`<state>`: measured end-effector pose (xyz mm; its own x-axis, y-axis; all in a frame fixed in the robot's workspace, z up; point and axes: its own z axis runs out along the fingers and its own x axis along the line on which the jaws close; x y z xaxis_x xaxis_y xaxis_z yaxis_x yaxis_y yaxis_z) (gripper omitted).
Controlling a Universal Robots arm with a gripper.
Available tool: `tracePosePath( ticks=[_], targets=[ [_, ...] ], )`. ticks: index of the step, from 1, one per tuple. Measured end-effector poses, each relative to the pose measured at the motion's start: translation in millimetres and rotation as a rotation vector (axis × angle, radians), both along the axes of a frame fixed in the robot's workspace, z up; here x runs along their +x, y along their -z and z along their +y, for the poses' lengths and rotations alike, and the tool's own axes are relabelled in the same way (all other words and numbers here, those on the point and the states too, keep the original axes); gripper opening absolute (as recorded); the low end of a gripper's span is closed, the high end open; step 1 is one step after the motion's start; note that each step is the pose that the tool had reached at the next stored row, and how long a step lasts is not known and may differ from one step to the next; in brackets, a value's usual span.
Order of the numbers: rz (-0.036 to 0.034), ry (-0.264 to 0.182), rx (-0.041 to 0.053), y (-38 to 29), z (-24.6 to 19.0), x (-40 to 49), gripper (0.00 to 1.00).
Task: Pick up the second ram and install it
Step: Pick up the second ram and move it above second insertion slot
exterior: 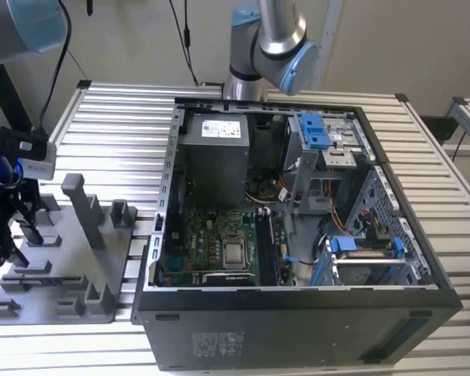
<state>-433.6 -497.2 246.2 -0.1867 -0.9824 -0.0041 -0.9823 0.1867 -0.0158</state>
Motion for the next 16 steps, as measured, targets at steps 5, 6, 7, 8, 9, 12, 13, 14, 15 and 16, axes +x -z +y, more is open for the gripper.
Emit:
tracePosePath(
  ticks=[5,6,7,8,9,12,13,14,15,16],
  targets=[
    [0.0000,0.000,0.0000,4.6,0.0,0.0,0.42],
    [0.0000,0.000,0.0000,5.4,0.0,0.0,0.42],
    [0.0001,0.000,-0.0001,6.2,0.0,0.0,0.42],
    [0.0001,0.000,-0.0001,7.1,0.0,0.0,0.42],
    [0.0001,0.000,-0.0001,7.9,0.0,0.0,0.42],
    [0.0000,0.000,0.0000,10.5,0.1,-0.1,0.42],
    [0.0001,0.000,-0.0001,11.3,0.1,-0.1,0.42],
    [0.0002,0.000,0.0000,12.1,0.0,-0.1,0.42],
    [0.0000,0.000,0.0001,13.1,0.0,0.0,0.42],
    [0.0000,0.000,0.0002,14.1,0.0,0.1,0.42]
  ],
)
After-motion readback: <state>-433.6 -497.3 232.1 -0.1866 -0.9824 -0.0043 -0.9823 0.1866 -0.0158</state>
